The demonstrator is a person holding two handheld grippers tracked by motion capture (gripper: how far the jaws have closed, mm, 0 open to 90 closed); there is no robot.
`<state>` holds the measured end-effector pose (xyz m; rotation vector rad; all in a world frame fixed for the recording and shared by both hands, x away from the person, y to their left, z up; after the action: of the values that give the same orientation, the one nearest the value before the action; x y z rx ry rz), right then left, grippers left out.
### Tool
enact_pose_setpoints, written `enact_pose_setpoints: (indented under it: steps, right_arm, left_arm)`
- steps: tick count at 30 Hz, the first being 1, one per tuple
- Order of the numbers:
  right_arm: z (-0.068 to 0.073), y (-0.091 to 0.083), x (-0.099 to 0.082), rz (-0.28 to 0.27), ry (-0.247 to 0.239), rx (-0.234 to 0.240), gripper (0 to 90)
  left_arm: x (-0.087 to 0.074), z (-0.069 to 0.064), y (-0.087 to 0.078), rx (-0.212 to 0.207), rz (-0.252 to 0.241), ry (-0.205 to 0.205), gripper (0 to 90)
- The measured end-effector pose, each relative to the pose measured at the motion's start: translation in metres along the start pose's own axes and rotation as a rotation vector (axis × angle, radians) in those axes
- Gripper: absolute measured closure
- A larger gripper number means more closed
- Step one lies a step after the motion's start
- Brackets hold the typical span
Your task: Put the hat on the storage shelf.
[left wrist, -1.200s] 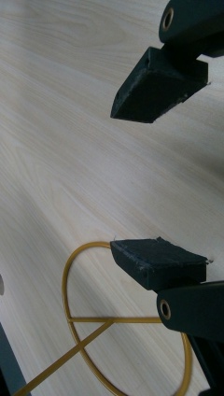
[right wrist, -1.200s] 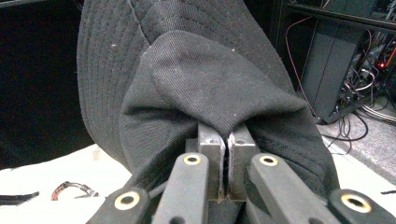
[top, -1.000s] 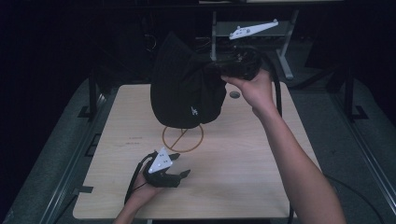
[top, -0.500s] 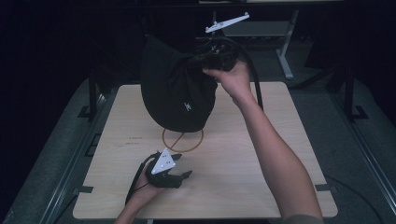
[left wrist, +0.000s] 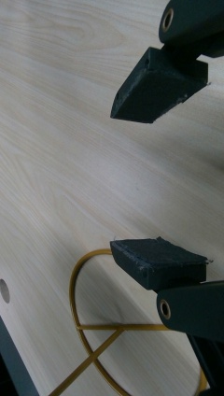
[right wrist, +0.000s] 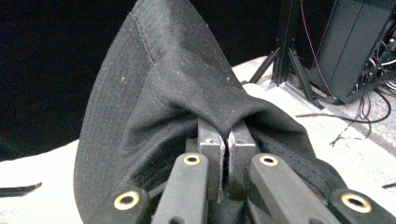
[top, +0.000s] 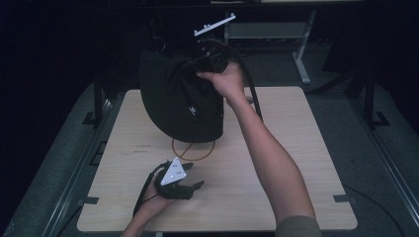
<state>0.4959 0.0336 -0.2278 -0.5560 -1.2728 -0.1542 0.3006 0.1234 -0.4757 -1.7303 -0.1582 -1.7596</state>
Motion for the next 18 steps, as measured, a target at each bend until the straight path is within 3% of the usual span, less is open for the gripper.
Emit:
enact_pose_setpoints:
  steps: [4, 6, 7, 8, 9, 11, 18]
  right_arm:
    - [0.002, 0.019, -0.001, 0.037, -0.029, -0.024, 85.8]
    - [0.005, 0.029, -0.006, 0.070, -0.039, -0.035, 76.5]
    - [0.007, 0.035, -0.010, 0.093, -0.042, -0.015, 69.4]
    - [0.007, 0.035, -0.010, 0.093, -0.042, -0.015, 69.4]
    - [0.009, 0.041, -0.016, 0.133, -0.050, -0.011, 61.5]
    - [0.010, 0.039, -0.017, 0.121, -0.051, -0.010, 56.8]
    - [0.008, 0.018, -0.014, 0.084, -0.023, -0.003, 53.1]
  left_arm:
    - [0.000, -0.003, 0.002, -0.014, 0.001, 0.007, 30.4]
    - [0.000, -0.005, 0.003, -0.023, -0.003, 0.014, 30.3]
    - [0.000, -0.008, 0.003, -0.031, 0.005, 0.025, 30.4]
    - [0.000, -0.008, 0.003, -0.031, 0.005, 0.025, 30.4]
    - [0.000, -0.008, 0.004, -0.032, 0.002, 0.029, 30.4]
    - [0.000, -0.010, 0.004, -0.036, 0.010, 0.039, 30.4]
    - [0.000, -0.013, 0.003, -0.044, 0.023, 0.048, 30.3]
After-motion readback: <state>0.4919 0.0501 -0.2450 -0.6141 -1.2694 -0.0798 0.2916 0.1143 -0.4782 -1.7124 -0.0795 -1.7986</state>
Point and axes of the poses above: each handheld gripper's, and its own axes: y roughly forward along the jaws, x roughly out of its top, z roughly to its left, the point moved 6 cm from there along y, roughly forward along the jaws, and after that the axes turned 12 degrees about -z, right-handed, at the moved point
